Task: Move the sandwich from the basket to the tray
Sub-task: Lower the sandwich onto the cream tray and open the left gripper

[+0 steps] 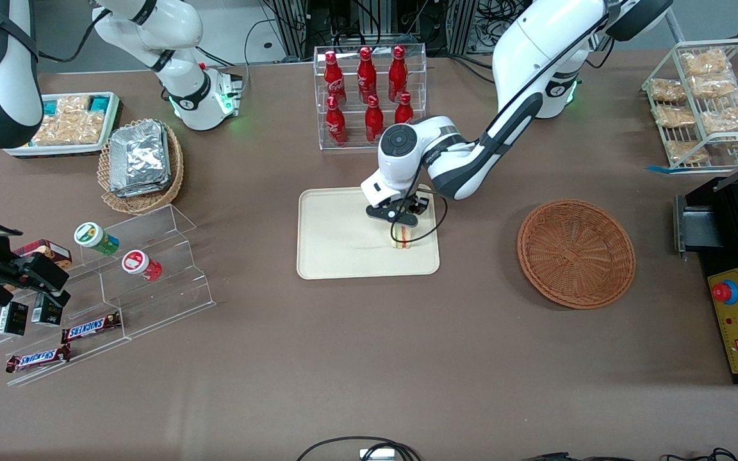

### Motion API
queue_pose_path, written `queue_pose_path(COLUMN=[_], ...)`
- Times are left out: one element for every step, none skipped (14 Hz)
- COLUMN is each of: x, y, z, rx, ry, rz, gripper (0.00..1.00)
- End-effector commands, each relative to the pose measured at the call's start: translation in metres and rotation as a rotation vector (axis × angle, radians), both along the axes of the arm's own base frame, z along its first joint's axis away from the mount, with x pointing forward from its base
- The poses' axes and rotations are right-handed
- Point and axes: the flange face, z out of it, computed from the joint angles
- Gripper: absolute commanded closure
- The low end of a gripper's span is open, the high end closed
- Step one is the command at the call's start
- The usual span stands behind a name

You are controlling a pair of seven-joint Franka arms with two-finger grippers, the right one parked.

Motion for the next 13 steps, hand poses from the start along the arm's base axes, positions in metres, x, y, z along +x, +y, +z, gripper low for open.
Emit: queue_pose_path(x=[0.01, 0.018, 0.027, 0.036, 0.045, 0.055, 0.065, 0.073, 0.084, 0.092, 0.107, 0.119, 0.127], y=[0.0, -0.002, -0.004, -0.005, -0.006, -0.005, -0.006, -0.007, -0.007, -0.006, 0.005, 0.016, 0.023], z=[0.01, 0.019, 0.029, 0.038, 0.049, 0.06, 0.072, 0.084, 0.097, 0.108, 0.116, 0.123, 0.137], rx=[0.036, 0.039, 0.04, 0.046, 0.044, 0.036, 0.03, 0.027, 0.02, 0.011, 0.008, 0.012, 0.015], ry=[-0.023, -0.028, -0.035, -0.039, -0.036, -0.028, -0.023, -0.021, -0.021, -0.019, -0.02, -0.022, -0.03], rz=[0.056, 0.074, 0.089, 0.101, 0.123, 0.155, 0.179, 0.199, 0.22, 0.243, 0.275, 0.3, 0.318], gripper=[0.41, 0.38, 0.38, 0.38, 0.37, 0.37, 0.37, 0.37, 0.37, 0.37, 0.37, 0.37, 0.37])
